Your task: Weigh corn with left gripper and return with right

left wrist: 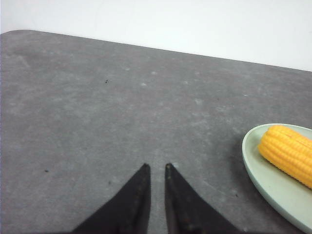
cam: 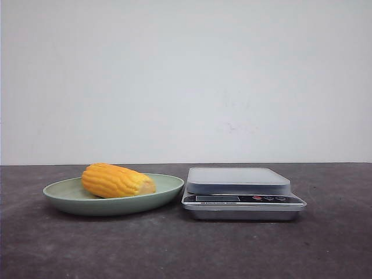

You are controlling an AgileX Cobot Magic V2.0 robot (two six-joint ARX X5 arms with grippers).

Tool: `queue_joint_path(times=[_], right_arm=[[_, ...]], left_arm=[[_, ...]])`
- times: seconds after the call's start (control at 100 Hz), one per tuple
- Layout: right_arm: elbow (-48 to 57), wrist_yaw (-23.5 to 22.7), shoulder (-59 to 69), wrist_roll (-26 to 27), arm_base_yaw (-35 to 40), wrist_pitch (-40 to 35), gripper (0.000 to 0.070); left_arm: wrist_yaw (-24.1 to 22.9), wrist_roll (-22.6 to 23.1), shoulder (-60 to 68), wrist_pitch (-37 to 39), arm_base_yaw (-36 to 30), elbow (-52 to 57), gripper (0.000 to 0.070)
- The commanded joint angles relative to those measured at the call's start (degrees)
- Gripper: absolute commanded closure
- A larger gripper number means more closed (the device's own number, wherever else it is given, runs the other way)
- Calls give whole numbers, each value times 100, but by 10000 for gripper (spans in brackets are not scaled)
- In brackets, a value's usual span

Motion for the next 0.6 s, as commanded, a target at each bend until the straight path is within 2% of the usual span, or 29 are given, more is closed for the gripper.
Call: queue_joint_path(times=[0.0, 0.41, 0.59], right_arm=[[92, 2, 37, 59, 61, 59, 690], [90, 4, 33, -61, 55, 81, 690], [-17, -2, -4, -129, -802, 219, 690]], left_arm=[[4, 70, -7, -22, 2, -103, 688], [4, 72, -7, -22, 2, -103, 688], [4, 72, -7, -22, 2, -103, 688]])
